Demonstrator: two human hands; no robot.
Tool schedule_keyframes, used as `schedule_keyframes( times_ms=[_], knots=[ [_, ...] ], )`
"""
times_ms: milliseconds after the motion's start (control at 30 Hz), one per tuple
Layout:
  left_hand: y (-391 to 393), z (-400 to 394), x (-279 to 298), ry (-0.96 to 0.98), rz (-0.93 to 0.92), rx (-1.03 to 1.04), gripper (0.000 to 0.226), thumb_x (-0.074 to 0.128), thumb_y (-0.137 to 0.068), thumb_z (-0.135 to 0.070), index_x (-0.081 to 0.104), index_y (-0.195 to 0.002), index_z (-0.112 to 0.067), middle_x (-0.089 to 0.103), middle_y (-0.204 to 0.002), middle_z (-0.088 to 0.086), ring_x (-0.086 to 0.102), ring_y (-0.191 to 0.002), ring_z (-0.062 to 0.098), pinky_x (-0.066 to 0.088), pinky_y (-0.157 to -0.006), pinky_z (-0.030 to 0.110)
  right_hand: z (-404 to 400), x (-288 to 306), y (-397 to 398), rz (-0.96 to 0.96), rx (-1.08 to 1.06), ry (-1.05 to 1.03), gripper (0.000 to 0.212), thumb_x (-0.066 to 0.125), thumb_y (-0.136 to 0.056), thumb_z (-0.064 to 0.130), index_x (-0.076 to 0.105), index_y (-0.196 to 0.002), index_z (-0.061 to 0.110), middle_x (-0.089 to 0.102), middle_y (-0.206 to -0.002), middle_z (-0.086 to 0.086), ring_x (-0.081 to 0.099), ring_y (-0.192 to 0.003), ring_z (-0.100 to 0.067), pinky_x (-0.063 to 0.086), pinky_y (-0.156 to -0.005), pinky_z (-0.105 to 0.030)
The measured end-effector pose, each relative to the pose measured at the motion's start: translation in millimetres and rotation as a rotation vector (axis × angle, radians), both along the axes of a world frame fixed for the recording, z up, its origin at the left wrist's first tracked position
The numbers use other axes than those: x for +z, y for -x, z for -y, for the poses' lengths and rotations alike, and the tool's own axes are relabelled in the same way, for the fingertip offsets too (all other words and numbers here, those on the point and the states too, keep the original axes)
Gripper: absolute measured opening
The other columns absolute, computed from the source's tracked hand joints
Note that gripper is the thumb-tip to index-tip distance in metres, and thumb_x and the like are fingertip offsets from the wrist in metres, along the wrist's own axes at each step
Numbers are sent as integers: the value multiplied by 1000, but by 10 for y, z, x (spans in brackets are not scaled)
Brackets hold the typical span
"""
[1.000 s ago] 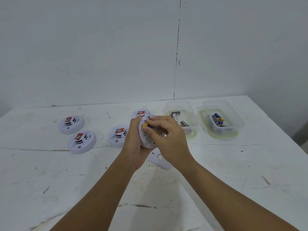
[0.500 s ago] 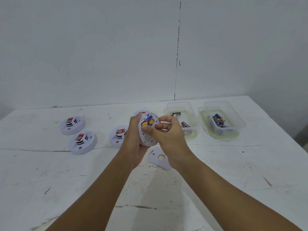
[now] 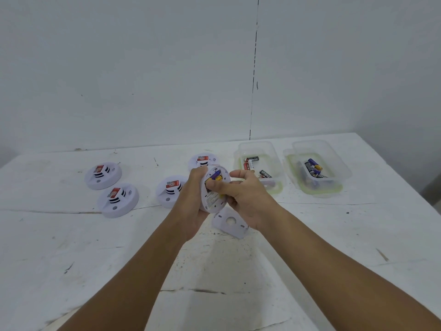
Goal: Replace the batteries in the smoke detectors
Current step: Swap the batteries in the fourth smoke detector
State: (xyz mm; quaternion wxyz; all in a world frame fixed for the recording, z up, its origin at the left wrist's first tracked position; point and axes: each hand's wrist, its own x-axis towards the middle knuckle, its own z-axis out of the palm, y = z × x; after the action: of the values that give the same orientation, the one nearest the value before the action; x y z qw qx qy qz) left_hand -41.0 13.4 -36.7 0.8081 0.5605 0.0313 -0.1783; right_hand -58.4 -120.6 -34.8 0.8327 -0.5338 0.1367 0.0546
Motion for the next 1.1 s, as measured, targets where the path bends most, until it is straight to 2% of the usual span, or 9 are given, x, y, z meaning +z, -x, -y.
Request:
schedule_keyframes(
  times_ms=[200, 367, 467, 533, 700, 833, 900, 1000, 1100],
  knots=[
    [-13, -67, -78, -39, 20, 47, 35, 46, -106, -43, 71, -119, -23, 75, -97, 7, 73, -85, 18, 58, -81, 39, 10, -103, 0, 1, 26, 277, 74, 95, -69, 43, 50, -124, 23, 67, -99, -3, 65, -86, -16, 50, -77, -32],
    [-78, -190, -160, -69, 43, 108, 28, 45, -105, -41, 71, -107, -28, 73, -84, -5, 67, -87, 16, 55, -74, 34, 149, -255, 65, 101, 131, 832, 50, 80, -86, 49, 51, -118, 23, 58, -90, 2, 56, -75, -12, 45, -61, -27],
    [-74, -220, -178, -69, 30, 121, 26, 47, -105, -41, 71, -102, -29, 73, -83, -6, 65, -93, 19, 54, -82, 39, 216, -371, 76, 122, 377, 1307, 62, 81, -81, 56, 54, -131, 29, 53, -118, 1, 55, -111, -18, 52, -85, -34],
    [-57, -212, -191, -77, 21, 115, 29, 47, -105, -43, 72, -105, -29, 73, -87, -5, 65, -98, 21, 53, -89, 42, 222, -377, 100, 122, 486, 1435, 79, 83, -76, 59, 49, -144, 35, 48, -130, 1, 46, -125, -20, 50, -100, -41],
    [-26, -218, -208, -51, -16, 103, 30, 47, -105, -43, 72, -111, -28, 74, -95, -2, 67, -98, 20, 55, -88, 42, 255, -336, 123, 138, 506, 1477, 83, 82, -81, 46, 41, -153, 38, 51, -135, -3, 49, -129, -24, 51, -101, -44],
    [-21, -255, -229, -43, -25, 118, 27, 48, -106, -39, 71, -96, -30, 75, -82, -5, 66, -98, 22, 53, -97, 49, 241, -350, 170, 167, 474, 1597, 81, 79, -79, 50, 44, -150, 33, 55, -129, 0, 56, -116, -23, 54, -91, -40],
    [-24, -287, -231, -25, -45, 126, 27, 48, -105, -41, 72, -103, -27, 74, -92, -1, 65, -102, 24, 53, -99, 50, 252, -366, 206, 213, 411, 1608, 78, 79, -77, 50, 47, -146, 32, 56, -126, 2, 58, -109, -20, 54, -86, -37],
    [-37, -341, -230, 7, -85, 159, 35, 49, -103, -46, 70, -119, -23, 72, -109, 6, 65, -108, 28, 54, -99, 50, 305, -383, 221, 305, 263, 1515, 70, 80, -76, 48, 53, -139, 34, 59, -121, 4, 60, -105, -18, 54, -84, -35],
    [-58, -378, -252, 68, -111, 169, 35, 49, -102, -47, 72, -112, -23, 73, -110, 7, 65, -108, 30, 54, -98, 50, 333, -401, 202, 389, 112, 1336, 65, 82, -76, 44, 59, -136, 35, 60, -118, 5, 60, -104, -15, 53, -85, -33]
  ],
)
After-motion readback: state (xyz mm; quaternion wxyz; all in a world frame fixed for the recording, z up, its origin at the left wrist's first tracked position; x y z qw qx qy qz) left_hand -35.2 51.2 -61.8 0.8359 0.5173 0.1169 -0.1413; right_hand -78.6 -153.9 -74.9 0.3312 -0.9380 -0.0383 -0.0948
